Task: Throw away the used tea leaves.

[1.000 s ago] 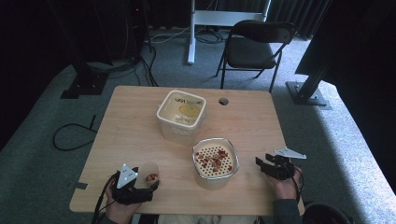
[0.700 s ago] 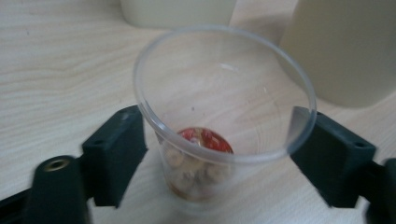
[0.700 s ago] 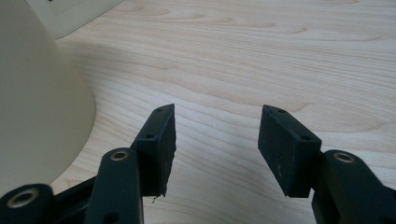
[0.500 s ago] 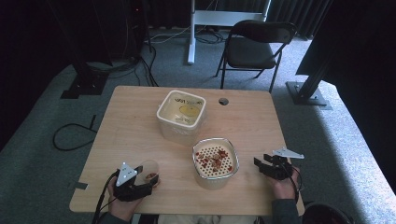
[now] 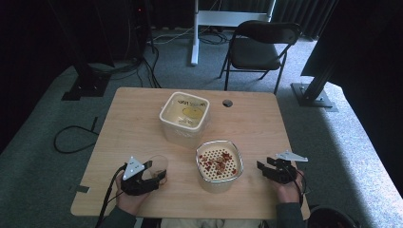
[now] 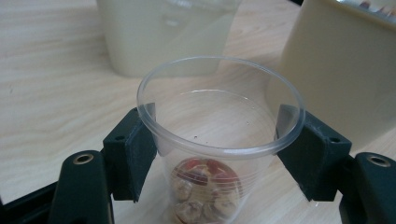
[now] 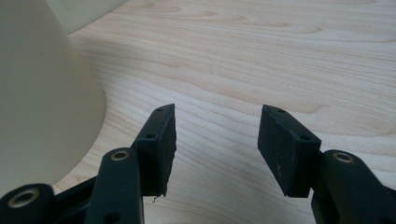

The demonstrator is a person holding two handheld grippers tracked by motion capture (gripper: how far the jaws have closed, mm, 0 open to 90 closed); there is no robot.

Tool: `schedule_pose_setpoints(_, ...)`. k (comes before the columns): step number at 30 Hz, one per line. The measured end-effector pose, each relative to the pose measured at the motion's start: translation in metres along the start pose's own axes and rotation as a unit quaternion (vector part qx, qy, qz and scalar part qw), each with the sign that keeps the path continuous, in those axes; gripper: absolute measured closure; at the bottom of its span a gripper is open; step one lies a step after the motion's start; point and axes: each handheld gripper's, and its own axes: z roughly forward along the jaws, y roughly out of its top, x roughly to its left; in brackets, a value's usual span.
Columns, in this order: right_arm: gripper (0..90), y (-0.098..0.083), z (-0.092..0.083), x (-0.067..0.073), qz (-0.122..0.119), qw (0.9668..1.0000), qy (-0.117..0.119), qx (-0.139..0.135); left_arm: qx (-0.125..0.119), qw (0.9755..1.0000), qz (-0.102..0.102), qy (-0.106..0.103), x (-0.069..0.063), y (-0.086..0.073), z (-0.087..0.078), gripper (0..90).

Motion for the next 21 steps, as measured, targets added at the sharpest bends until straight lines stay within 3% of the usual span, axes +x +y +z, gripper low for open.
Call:
schedule_pose_setpoints(2,46.2,0.0,0.0,0.0,-0.001,1.0,0.0,-0.001,-0.001,1.0,0.001,-0.002,0.0,0.003,0.001,31.5)
schedule_pose_setpoints(11,45.2,0.02,-0.023,0.014,-0.022,0.9992,0.007,-0.031,-0.027,0.9984,0.027,-0.042,-0.013,0.048,0.009,31.7)
schedule_pose_setpoints(15,43.1,0.033,-0.037,0.026,-0.04,0.9979,0.009,-0.051,-0.041,0.9965,0.038,-0.062,-0.023,0.07,0.015,31.9)
schedule_pose_setpoints(21,41.5,0.051,-0.054,0.049,-0.073,0.9943,0.034,-0.07,-0.063,0.9933,0.04,-0.089,-0.037,0.098,0.021,32.1)
